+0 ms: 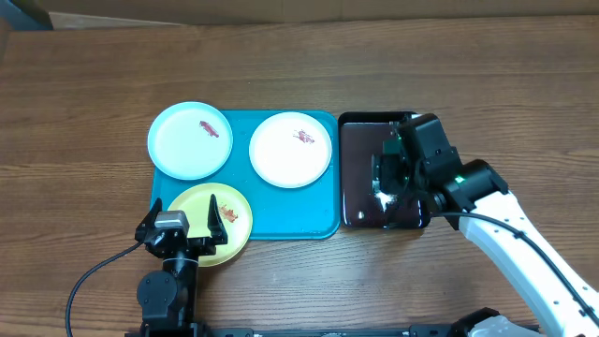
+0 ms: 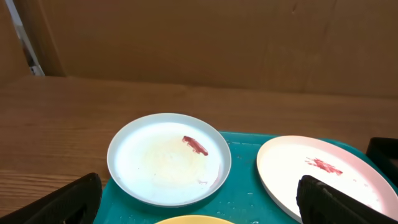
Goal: Clean dirty plates on tray and stack at the side
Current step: 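Lower the right gripper and grasp the green sponge in the water, then reach the left gripper to the white plate's rim on the teal tray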
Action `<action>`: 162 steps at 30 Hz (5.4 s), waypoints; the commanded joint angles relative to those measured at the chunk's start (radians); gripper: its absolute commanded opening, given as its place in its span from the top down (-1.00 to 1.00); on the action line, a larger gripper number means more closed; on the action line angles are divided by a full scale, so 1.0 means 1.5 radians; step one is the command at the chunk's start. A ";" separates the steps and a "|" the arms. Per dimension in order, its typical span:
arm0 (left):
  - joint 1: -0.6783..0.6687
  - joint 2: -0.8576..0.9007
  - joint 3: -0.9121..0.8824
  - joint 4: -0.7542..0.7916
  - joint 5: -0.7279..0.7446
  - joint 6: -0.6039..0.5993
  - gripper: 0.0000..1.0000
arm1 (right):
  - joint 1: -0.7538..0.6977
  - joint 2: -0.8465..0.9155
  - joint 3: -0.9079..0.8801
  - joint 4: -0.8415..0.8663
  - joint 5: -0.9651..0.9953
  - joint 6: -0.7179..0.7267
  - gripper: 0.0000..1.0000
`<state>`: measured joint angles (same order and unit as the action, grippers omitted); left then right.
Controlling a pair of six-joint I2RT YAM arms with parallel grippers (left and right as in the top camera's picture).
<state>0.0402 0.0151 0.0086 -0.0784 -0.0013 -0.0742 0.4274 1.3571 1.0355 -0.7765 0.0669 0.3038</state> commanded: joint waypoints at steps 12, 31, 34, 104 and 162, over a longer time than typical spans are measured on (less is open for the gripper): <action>0.003 -0.006 -0.003 0.001 -0.004 0.010 -1.00 | 0.002 0.123 -0.002 0.081 0.110 0.008 -0.47; 0.003 -0.006 -0.003 0.001 -0.004 0.010 -0.99 | 0.000 0.259 -0.002 0.216 0.212 0.033 -0.30; 0.003 -0.006 -0.003 0.001 -0.004 0.010 -1.00 | -0.008 0.259 -0.002 0.215 0.228 0.033 -0.31; 0.003 -0.006 -0.003 0.001 -0.004 0.010 -1.00 | -0.034 0.293 -0.025 0.237 0.121 0.054 0.93; 0.003 0.960 1.151 -0.893 0.329 -0.067 -1.00 | -0.034 0.200 -0.011 0.213 0.089 -0.014 0.93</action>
<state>0.0402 1.3739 1.7023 -1.4033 0.3901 -0.1619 0.3775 1.6840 1.0077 -0.4641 0.1970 0.2871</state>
